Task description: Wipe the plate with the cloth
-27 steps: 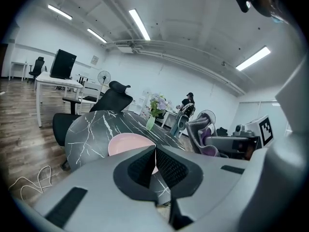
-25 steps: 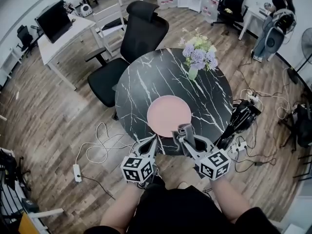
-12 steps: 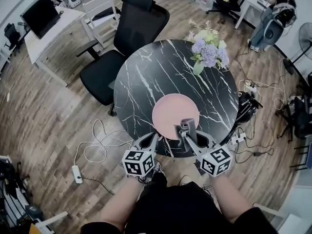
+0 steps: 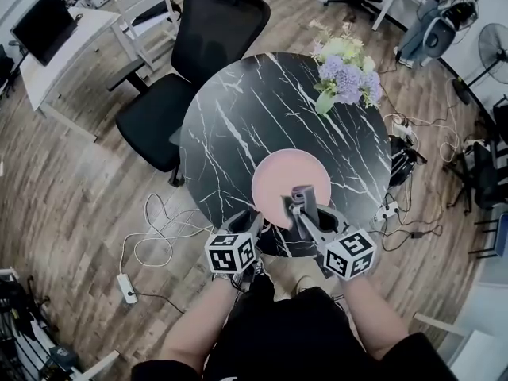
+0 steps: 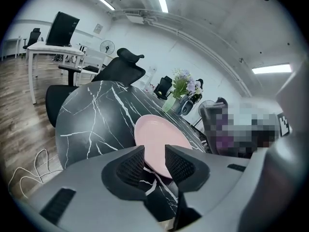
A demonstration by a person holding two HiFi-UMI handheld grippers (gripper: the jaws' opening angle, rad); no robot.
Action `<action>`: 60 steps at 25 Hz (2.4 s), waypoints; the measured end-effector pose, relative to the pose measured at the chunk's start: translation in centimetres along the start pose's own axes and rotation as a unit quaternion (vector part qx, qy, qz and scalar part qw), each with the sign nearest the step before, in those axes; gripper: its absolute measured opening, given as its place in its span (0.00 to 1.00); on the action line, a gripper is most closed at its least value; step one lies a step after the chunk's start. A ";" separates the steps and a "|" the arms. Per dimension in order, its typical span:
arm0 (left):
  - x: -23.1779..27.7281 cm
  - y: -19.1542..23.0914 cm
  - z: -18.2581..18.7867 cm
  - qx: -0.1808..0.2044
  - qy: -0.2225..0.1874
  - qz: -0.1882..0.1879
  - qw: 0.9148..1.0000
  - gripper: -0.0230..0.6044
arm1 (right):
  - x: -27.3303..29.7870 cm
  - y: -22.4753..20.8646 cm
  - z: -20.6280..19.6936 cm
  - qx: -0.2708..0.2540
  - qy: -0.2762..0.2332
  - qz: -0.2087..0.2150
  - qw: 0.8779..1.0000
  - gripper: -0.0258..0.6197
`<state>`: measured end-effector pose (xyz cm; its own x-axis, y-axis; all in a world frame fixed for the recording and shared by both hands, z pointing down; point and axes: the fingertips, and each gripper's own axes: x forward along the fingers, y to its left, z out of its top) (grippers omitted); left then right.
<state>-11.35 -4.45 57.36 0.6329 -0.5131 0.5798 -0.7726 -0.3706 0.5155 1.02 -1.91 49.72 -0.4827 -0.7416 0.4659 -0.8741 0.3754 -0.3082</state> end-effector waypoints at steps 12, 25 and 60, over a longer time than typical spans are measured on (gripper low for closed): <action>4.3 2.4 -0.9 -0.025 0.056 0.023 0.998 0.26 | 3.1 -2.4 -2.4 0.011 0.065 -0.009 0.998 0.21; 7.1 3.8 -2.2 -0.065 0.085 0.076 0.991 0.26 | 8.6 -3.6 -6.8 0.068 0.192 0.057 0.977 0.21; 8.0 4.6 -2.0 -0.121 0.028 0.160 0.979 0.10 | 8.7 -3.3 -13.0 -0.025 0.371 0.100 0.923 0.21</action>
<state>-9.71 -8.69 65.62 0.3677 -0.5266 0.7665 -0.9015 0.0005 0.4328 -1.00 -2.42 65.55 -0.5224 -0.0758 0.8493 -0.7553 0.5033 -0.4197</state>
